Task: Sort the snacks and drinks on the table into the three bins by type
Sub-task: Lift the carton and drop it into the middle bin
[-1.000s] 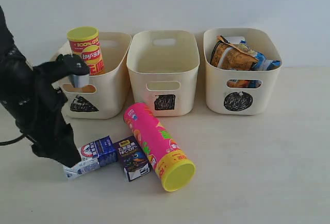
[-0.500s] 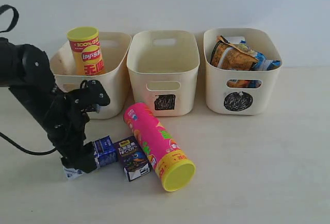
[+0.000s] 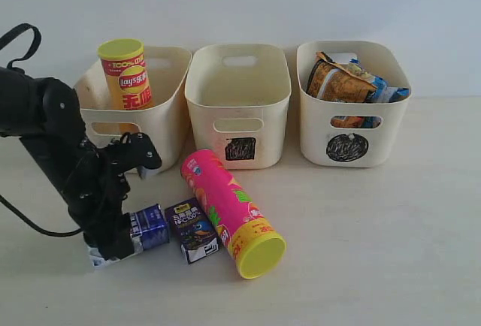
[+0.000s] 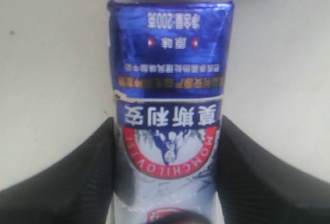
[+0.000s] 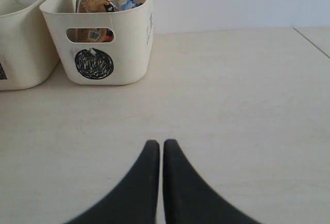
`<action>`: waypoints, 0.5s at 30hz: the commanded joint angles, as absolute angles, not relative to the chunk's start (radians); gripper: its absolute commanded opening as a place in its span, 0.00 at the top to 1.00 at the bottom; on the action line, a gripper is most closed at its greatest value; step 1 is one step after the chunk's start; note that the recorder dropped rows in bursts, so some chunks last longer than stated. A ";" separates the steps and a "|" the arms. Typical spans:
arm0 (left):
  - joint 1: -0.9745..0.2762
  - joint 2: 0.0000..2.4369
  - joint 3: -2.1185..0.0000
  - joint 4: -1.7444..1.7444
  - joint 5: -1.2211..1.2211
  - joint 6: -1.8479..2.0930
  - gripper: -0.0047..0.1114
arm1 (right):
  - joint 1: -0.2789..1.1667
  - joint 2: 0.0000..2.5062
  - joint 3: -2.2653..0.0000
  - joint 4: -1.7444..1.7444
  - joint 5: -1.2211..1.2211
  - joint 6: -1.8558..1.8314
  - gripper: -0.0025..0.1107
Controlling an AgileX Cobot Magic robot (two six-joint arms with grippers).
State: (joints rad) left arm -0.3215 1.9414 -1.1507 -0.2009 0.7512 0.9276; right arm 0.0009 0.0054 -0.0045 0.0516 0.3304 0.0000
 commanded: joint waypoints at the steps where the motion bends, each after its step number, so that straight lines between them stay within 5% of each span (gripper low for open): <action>1: -0.327 1.866 -1.157 -0.217 0.800 0.935 0.93 | 0.000 0.000 0.000 0.049 0.325 0.000 0.98; 15: -0.336 1.635 -1.337 -0.952 0.769 0.931 0.93 | 0.000 0.000 0.000 0.049 0.325 0.000 0.98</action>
State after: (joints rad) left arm -0.3232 1.6540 -1.2797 -0.7851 0.8026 0.9296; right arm 0.0009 0.0054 -0.0045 0.0516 0.3304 0.0000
